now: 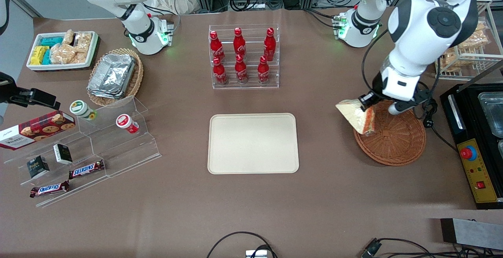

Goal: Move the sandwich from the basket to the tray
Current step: 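Carry the sandwich with the left gripper over the beige tray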

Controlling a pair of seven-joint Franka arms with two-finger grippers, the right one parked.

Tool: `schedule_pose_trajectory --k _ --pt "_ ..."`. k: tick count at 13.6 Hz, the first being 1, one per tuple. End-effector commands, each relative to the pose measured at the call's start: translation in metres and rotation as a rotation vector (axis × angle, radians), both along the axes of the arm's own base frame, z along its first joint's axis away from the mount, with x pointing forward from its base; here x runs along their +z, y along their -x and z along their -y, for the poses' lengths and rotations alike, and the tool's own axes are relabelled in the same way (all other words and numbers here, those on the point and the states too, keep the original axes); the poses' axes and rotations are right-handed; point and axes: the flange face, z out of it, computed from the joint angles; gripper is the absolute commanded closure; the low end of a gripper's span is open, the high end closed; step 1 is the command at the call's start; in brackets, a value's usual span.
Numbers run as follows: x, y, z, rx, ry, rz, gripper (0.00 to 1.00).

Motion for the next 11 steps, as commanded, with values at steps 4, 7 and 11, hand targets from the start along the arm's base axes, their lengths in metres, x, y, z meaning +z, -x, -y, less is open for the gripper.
schedule_pose_trajectory --k 4,7,11 --pt "0.007 -0.023 0.052 -0.151 -0.092 -0.046 1.0" --pt "0.002 -0.035 0.08 -0.213 -0.12 -0.072 1.0" --pt "-0.006 -0.038 0.131 -0.275 -0.119 -0.073 1.0"
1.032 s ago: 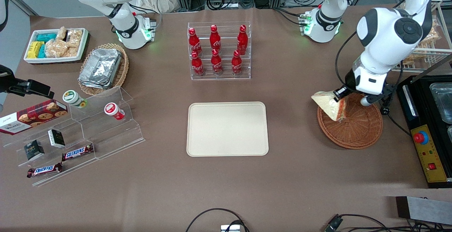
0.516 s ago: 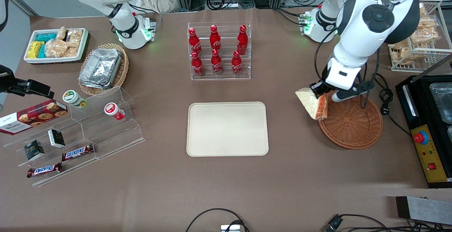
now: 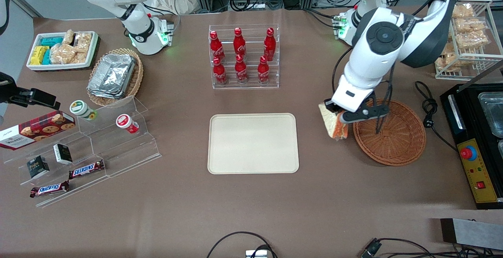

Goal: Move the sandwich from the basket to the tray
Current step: 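Carry the sandwich with the left gripper over the beige tray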

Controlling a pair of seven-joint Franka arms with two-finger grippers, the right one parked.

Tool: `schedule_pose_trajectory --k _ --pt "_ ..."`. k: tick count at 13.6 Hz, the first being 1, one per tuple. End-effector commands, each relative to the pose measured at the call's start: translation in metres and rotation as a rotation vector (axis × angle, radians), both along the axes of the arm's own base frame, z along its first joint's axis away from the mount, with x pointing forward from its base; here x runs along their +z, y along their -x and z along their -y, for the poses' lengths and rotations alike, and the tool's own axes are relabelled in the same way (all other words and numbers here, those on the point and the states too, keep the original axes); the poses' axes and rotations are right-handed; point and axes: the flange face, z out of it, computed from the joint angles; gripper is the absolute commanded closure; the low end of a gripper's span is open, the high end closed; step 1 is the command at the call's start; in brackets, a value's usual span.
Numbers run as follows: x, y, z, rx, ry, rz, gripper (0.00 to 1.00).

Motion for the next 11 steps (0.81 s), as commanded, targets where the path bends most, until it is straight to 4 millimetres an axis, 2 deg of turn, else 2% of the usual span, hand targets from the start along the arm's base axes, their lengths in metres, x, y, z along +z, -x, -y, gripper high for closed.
schedule_pose_trajectory --k 1,3,5,9,11 --pt "0.001 -0.009 0.032 -0.006 0.014 -0.014 1.0" --pt "-0.005 -0.018 0.043 0.005 0.046 -0.03 1.0" --pt "-0.014 -0.015 0.07 -0.031 0.043 -0.029 1.0" --pt "-0.041 -0.023 0.098 -0.109 0.009 -0.017 1.0" --pt "-0.044 -0.022 0.115 -0.147 0.005 -0.01 1.0"
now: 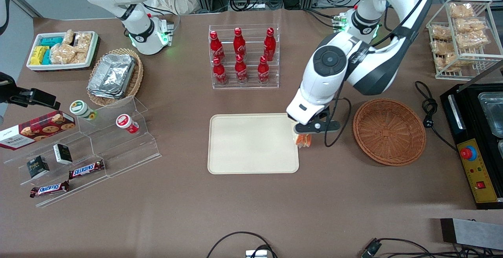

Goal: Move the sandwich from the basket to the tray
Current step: 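Carry the sandwich with the left gripper over the beige tray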

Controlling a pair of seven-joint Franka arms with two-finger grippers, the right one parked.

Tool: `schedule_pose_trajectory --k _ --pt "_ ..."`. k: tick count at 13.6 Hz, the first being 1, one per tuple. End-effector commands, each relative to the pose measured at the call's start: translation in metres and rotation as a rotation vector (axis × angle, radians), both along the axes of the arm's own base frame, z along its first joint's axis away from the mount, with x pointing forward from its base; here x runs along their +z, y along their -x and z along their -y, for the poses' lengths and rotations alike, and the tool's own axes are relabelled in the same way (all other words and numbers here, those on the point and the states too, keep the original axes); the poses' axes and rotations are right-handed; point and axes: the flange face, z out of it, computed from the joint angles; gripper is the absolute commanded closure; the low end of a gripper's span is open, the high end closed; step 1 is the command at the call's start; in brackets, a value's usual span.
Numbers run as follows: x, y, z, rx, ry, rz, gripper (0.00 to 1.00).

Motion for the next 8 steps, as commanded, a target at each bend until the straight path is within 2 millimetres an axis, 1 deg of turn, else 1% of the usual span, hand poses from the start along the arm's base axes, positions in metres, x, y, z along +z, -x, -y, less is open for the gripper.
schedule_pose_trajectory --k 1,3,5,6,8 --pt "-0.005 -0.005 0.024 -0.035 -0.016 0.006 1.0" --pt "-0.021 -0.013 0.026 -0.055 -0.032 0.01 1.0" --pt "-0.023 -0.004 0.054 -0.104 -0.028 0.019 1.0" --pt "-0.034 -0.002 0.061 -0.106 -0.025 0.003 1.0" --pt "-0.038 -0.007 0.073 -0.111 -0.012 0.006 1.0"
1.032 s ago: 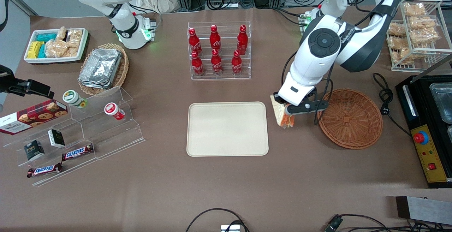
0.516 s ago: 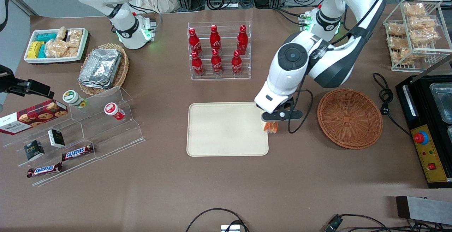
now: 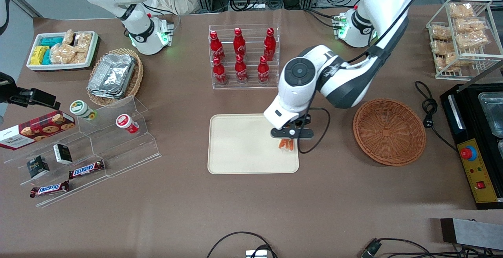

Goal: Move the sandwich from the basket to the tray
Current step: 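Carry the sandwich with the left gripper over the beige tray, then lower the sandwich onto the tray and open the left gripper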

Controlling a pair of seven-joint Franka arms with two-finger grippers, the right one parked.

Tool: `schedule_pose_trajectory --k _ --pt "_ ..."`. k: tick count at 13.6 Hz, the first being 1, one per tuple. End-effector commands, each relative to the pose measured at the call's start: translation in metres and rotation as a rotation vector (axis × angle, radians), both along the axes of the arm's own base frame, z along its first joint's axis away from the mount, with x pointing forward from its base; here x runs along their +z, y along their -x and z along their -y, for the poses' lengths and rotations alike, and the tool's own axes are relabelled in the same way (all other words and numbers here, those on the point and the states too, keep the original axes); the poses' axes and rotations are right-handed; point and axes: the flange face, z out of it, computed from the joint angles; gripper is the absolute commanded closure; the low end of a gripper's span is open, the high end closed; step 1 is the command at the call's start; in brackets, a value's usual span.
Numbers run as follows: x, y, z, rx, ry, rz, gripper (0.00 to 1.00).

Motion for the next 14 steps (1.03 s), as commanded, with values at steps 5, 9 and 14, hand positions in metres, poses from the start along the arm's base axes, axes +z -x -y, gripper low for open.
schedule_pose_trajectory --k 5,9,14 --pt "-0.024 -0.013 0.014 -0.007 -0.011 -0.019 1.0" --pt "-0.047 -0.02 0.01 -0.002 -0.024 -0.035 1.0" --pt "-0.067 -0.024 0.009 0.003 -0.024 -0.044 1.0"
